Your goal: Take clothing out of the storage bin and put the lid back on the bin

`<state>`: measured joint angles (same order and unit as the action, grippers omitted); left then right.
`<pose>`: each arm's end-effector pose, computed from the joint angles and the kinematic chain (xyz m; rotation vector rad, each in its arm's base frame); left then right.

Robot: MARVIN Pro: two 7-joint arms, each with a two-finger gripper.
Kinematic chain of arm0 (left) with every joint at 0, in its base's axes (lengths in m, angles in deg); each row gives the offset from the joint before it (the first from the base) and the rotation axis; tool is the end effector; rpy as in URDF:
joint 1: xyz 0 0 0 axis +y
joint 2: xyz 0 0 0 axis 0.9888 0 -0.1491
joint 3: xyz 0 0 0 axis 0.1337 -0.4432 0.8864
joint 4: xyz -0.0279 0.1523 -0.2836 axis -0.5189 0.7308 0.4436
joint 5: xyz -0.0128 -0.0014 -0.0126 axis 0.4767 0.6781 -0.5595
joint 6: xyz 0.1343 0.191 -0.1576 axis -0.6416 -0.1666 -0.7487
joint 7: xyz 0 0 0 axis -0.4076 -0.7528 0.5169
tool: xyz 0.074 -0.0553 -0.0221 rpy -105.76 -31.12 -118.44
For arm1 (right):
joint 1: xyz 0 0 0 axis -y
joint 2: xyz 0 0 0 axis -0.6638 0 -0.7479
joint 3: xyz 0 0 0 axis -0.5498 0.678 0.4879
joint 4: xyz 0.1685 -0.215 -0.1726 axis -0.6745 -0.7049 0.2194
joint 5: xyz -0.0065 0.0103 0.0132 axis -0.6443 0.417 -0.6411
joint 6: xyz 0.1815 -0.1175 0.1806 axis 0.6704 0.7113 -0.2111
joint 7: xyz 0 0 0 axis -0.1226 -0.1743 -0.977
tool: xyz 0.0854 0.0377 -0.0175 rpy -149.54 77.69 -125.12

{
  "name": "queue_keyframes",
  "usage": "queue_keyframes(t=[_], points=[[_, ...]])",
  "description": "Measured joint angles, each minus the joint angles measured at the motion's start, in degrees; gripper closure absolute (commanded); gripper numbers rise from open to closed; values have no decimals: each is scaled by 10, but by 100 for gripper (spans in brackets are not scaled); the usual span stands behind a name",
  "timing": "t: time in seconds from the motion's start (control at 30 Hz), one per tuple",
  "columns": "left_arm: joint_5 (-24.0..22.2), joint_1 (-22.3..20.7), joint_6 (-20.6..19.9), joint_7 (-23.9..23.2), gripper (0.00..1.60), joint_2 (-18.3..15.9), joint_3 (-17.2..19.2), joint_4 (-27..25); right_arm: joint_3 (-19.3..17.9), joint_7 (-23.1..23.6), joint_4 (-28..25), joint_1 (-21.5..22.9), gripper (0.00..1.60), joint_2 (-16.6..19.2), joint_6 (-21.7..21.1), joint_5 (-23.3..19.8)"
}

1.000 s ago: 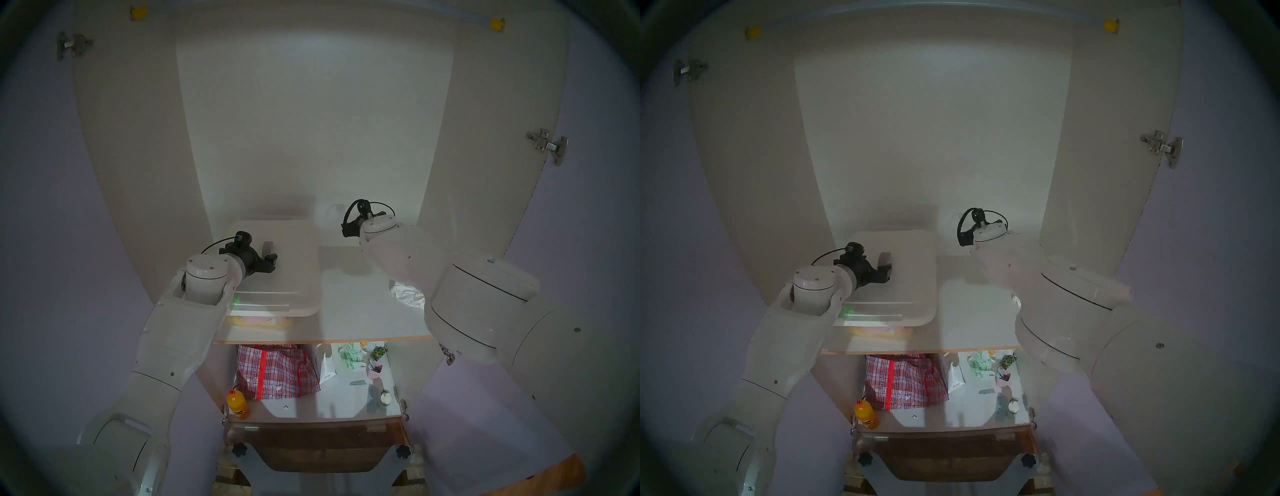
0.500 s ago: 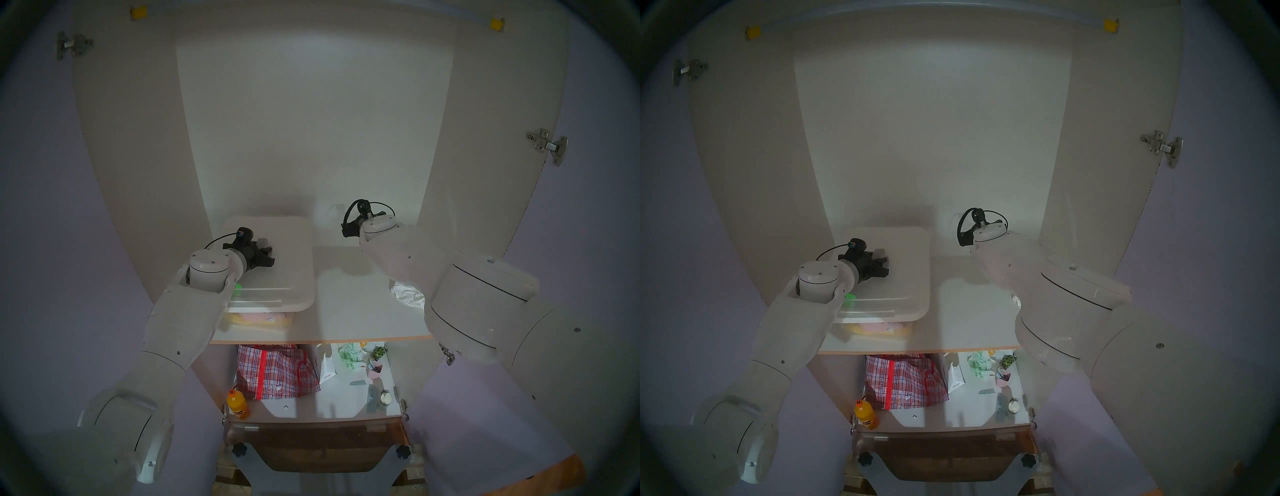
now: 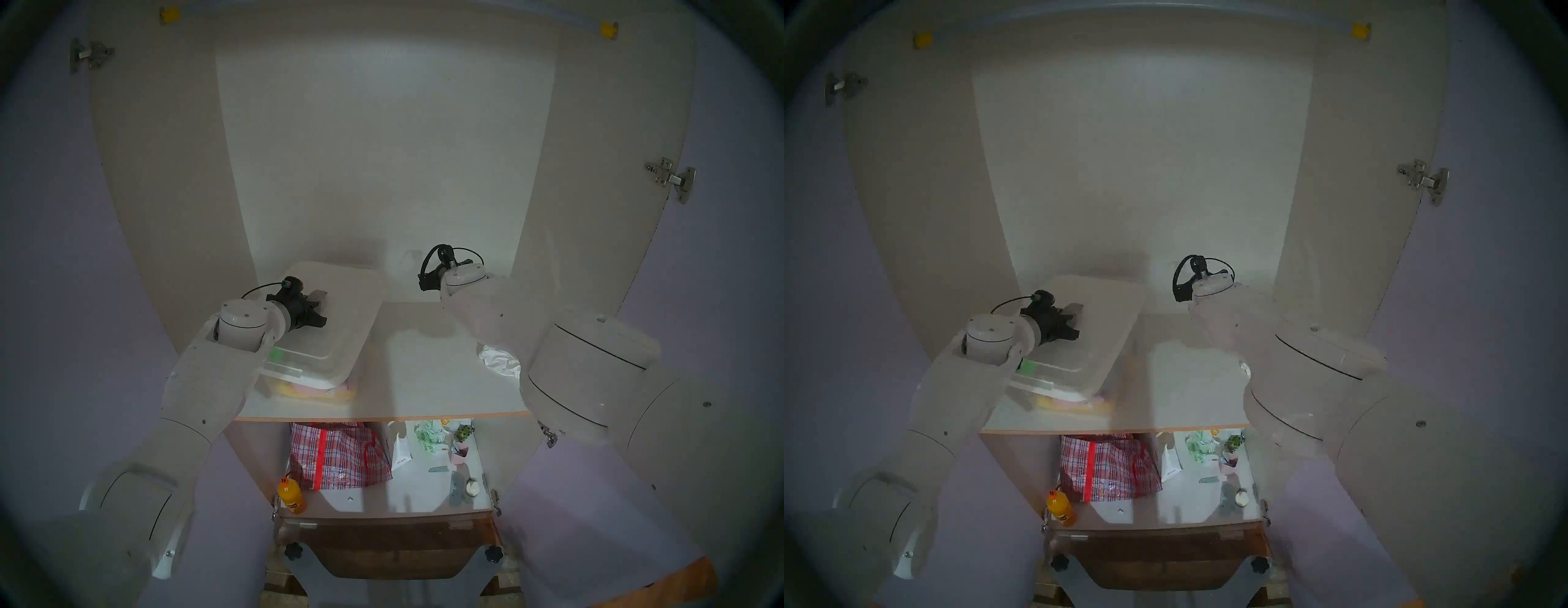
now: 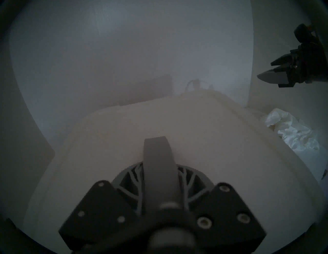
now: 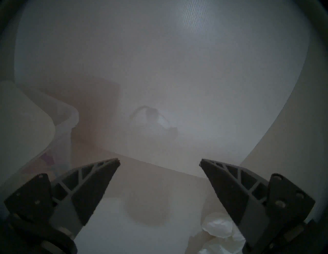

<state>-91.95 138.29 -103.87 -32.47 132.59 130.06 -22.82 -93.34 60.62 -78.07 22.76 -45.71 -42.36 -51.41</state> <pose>0.5477 0.0743 -0.2648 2.4292 -0.6254 1.7914 0.6641 0.0677 -0.2113 2.3738 0.4110 1.7591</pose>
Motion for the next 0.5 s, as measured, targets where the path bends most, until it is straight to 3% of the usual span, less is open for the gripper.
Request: queue_keyframes(t=[0.03, 0.13, 0.17, 0.23, 0.5], points=[[0, -12, 0, -4, 142, 0, -3, 13, 0, 0, 0, 0, 0, 0, 0, 0], [0, -45, 0, -13, 147, 2, -8, 50, 0, 0, 0, 0, 0, 0, 0, 0], [0, -51, 0, -15, 160, 3, -9, 59, 0, 0, 0, 0, 0, 0, 0, 0], [0, -80, 0, -19, 160, 7, -13, 111, 0, 0, 0, 0, 0, 0, 0, 0], [0, -154, 5, -31, 160, 18, -20, 222, 0, 0, 0, 0, 0, 0, 0, 0]])
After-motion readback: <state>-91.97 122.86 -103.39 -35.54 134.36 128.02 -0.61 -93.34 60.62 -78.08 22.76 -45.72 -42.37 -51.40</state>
